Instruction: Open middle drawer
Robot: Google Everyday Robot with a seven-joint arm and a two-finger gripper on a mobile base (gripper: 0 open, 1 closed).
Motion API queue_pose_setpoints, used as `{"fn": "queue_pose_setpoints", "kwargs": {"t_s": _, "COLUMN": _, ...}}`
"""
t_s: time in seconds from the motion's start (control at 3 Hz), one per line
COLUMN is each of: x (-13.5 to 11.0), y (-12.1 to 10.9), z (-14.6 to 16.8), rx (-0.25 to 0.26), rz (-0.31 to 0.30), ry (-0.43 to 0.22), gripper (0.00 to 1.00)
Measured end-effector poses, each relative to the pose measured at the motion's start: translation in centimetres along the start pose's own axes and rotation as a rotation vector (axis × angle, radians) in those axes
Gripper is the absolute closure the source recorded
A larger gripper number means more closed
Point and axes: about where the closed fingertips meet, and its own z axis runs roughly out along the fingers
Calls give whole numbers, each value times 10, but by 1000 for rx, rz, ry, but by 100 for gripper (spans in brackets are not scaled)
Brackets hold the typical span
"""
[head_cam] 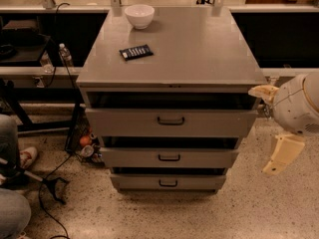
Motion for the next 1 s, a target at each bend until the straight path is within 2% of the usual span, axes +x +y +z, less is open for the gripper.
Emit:
{"fn": "queue_pose_setpoints", "kwargs": {"t_s": 0.33, "x": 20, "y": 2, "z": 24, "rx": -6, "rz": -14, "ry": -16, "gripper": 0}}
{"fn": "queue_pose_setpoints", "kwargs": {"t_s": 1.0, "x": 82, "y": 31, "z": 118, "rx": -63, "rz": -80, "ry": -98, "gripper": 0}}
